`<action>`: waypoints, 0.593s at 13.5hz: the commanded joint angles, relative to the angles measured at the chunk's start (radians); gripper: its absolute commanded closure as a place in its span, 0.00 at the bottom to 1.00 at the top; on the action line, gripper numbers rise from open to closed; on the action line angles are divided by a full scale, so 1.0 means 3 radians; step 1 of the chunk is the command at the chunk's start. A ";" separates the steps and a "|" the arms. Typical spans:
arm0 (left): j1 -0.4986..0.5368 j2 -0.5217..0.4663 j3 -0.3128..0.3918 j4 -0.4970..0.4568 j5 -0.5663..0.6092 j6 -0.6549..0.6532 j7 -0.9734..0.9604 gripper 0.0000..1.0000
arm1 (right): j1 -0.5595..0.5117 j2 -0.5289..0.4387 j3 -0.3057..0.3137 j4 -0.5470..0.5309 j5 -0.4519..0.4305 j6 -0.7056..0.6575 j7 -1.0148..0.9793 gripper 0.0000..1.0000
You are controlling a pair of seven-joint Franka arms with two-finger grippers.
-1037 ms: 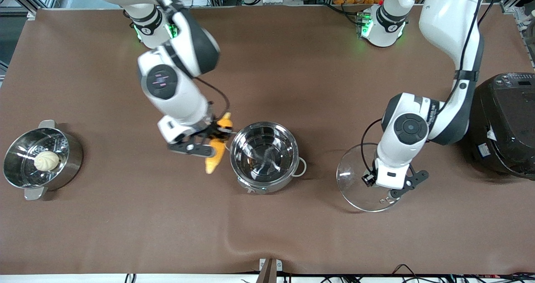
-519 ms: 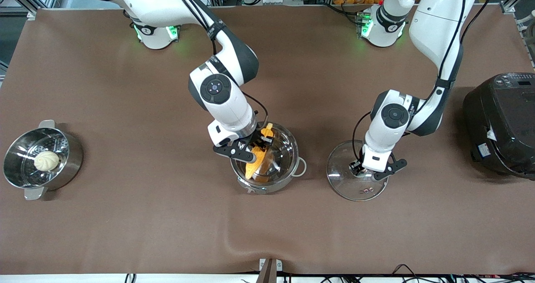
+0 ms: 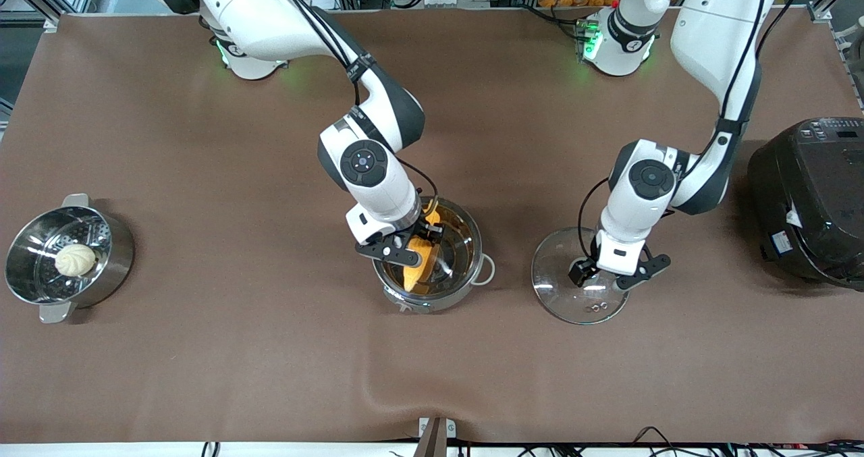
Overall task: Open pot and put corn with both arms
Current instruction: 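Set the lid down with the left gripper while the right gripper drops the corn in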
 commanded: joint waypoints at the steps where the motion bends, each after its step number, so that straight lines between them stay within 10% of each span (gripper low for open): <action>1: 0.0149 -0.0403 -0.0037 -0.0105 0.0061 -0.0206 0.0263 0.00 | -0.0034 -0.0014 -0.0026 0.0113 0.0073 -0.0124 -0.0062 0.00; 8: 0.0323 -0.0910 -0.0062 0.0175 0.0000 -0.0967 0.0903 0.00 | -0.0794 -0.0852 -0.0128 0.0087 -0.0115 -0.1202 -0.1031 0.00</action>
